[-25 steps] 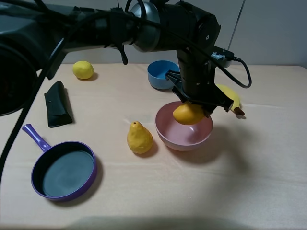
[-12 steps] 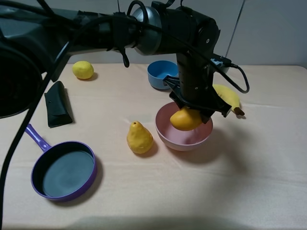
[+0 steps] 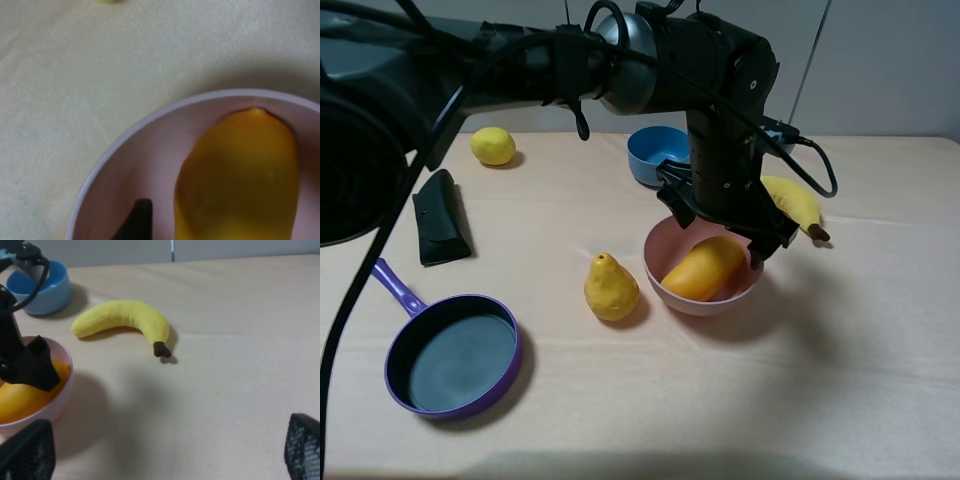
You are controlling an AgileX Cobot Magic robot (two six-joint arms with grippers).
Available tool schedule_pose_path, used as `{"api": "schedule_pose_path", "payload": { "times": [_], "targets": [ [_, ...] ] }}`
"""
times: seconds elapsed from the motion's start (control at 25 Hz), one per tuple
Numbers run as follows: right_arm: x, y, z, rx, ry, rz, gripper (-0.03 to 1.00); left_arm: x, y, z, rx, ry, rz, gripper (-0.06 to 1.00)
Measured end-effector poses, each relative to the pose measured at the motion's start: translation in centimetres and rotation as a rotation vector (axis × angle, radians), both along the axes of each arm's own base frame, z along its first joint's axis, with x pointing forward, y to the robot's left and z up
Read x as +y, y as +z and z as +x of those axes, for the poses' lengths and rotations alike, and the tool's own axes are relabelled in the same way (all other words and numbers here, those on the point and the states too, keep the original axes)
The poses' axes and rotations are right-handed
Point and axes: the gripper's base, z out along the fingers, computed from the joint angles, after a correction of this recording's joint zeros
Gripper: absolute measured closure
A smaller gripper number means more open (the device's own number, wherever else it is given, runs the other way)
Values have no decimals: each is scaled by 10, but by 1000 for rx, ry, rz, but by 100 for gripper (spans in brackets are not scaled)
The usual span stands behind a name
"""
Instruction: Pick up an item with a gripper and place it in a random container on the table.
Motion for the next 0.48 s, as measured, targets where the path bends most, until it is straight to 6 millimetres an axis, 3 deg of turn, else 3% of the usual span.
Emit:
{"api": "schedule_pose_path", "payload": {
  "times": [0.2, 0.48],
  "targets": [
    [0, 0, 0, 0, 0, 0, 27, -1, 4, 0, -1, 1, -1, -5],
    [0, 0, 0, 0, 0, 0, 27, -4, 36, 3, -6, 4, -6, -5]
  ]
}}
